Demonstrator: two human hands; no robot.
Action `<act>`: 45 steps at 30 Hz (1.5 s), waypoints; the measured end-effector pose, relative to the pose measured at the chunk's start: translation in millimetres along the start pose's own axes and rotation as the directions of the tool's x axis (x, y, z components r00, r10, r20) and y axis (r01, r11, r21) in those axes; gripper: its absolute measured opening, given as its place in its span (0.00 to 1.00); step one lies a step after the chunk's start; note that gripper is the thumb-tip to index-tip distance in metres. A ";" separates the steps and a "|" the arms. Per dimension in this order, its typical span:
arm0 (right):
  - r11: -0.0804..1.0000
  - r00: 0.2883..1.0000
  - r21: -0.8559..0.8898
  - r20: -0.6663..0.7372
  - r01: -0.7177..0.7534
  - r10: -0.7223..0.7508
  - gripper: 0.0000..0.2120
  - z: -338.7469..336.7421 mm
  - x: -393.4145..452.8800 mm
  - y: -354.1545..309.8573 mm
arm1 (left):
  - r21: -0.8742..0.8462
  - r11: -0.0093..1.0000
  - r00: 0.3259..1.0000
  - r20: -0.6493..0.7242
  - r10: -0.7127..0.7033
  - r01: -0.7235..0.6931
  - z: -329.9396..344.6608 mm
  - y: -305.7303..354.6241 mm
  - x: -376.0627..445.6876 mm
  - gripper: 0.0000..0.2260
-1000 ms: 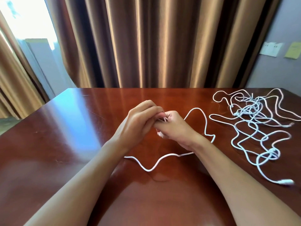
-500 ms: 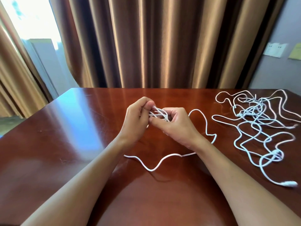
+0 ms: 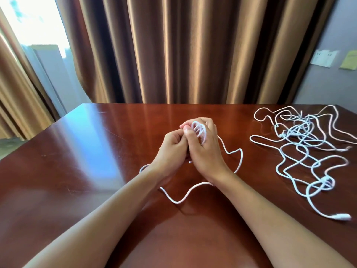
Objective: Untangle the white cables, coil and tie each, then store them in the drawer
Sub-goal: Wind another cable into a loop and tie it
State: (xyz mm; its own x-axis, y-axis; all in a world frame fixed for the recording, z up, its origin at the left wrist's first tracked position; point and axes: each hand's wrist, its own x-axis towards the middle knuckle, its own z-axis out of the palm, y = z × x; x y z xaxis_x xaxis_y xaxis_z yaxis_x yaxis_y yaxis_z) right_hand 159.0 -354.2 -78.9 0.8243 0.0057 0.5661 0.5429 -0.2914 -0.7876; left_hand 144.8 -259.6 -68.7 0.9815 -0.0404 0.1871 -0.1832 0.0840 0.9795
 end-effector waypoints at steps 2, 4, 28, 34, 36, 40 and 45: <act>0.999 0.998 0.038 -0.054 -0.031 0.033 0.11 0.1 2.6 1.0 | 0.041 0.999 0.999 0.028 -0.022 0.020 -1.6 -3.9 2.9 0.13; 0.996 0.991 0.052 -0.105 -0.074 0.079 0.14 -2.7 8.6 3.5 | 0.208 0.976 0.998 0.021 0.064 -0.067 -5.1 -7.0 5.4 0.11; 0.986 0.747 -0.006 0.652 -0.168 0.131 0.09 -21.6 6.3 -1.4 | 0.684 0.463 0.715 0.124 0.688 -0.564 -37.5 -1.9 12.5 0.22; 0.989 0.761 -0.126 0.634 -0.075 0.139 0.23 -21.0 9.6 4.1 | 0.735 0.525 0.768 -0.010 0.641 -0.429 -42.7 -6.8 19.8 0.22; 0.987 0.720 -0.142 0.677 -0.075 0.152 0.20 -21.5 8.7 4.6 | 0.690 0.512 0.772 0.107 0.627 -0.512 -42.2 -8.6 16.2 0.16; 0.988 0.717 -0.133 0.682 -0.072 0.144 0.19 -24.1 8.9 4.7 | 0.639 0.526 0.769 0.168 0.616 -0.561 -42.3 -4.4 14.2 0.20; 0.987 0.842 -0.158 0.533 0.006 0.080 0.20 -23.5 12.1 6.0 | 0.662 0.612 0.781 -0.064 0.621 -0.432 -42.8 -5.3 19.5 0.24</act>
State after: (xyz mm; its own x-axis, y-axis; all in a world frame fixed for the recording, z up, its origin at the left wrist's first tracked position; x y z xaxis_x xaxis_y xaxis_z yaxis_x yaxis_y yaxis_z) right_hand 168.5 -378.4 -71.1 0.8231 0.4917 0.2842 0.5159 -0.4384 -0.7360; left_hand 167.3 -218.2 -73.4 0.6564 0.0849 0.7496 -0.5730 -0.5902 0.5686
